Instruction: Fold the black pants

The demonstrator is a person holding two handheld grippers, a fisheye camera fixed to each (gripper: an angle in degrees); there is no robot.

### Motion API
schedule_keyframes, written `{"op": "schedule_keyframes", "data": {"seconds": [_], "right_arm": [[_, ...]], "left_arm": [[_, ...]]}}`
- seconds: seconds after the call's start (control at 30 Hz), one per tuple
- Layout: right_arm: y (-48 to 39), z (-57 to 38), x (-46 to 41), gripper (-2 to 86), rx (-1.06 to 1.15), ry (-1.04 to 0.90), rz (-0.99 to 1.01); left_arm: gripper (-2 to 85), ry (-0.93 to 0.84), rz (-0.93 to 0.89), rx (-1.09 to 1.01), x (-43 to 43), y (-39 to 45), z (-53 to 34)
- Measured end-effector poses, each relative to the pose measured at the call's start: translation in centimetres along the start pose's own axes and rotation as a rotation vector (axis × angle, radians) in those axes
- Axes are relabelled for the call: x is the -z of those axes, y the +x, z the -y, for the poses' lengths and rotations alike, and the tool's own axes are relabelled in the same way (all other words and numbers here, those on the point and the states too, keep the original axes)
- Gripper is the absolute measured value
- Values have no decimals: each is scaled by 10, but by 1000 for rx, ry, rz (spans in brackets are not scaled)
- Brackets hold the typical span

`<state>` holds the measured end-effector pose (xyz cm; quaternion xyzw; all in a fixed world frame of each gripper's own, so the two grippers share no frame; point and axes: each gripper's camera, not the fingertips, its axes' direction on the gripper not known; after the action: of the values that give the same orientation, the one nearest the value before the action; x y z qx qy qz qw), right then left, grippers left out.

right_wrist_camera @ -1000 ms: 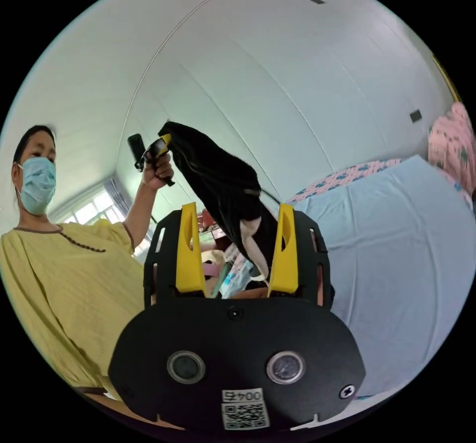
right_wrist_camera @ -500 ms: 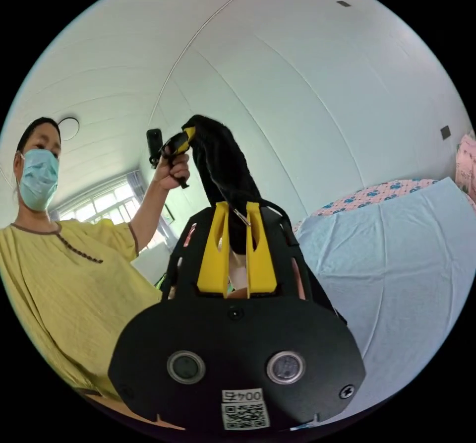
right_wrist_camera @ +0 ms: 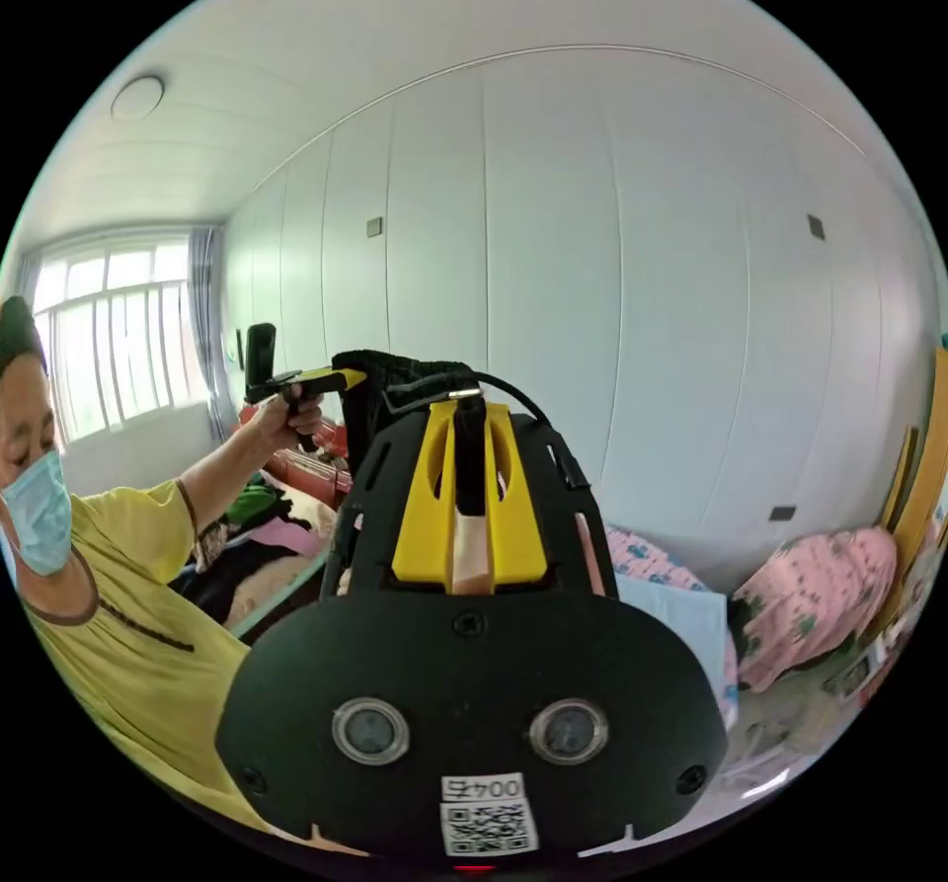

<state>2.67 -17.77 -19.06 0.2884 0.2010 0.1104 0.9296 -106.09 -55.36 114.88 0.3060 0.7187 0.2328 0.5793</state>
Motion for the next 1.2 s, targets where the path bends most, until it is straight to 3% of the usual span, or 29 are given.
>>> {"op": "schedule_keyframes", "data": {"seconds": [0.4,0.93,1.2], "right_arm": [[-150,136,19,47,177,18,-146],[-289,153,-9,44,296,-8,-215],[-327,171,18,46,319,44,-230]], "left_arm": [[14,128,99,-50,144,-31,92],[13,177,225,-7,264,-48,57],[15,271,330,-110,353,4,72]]}}
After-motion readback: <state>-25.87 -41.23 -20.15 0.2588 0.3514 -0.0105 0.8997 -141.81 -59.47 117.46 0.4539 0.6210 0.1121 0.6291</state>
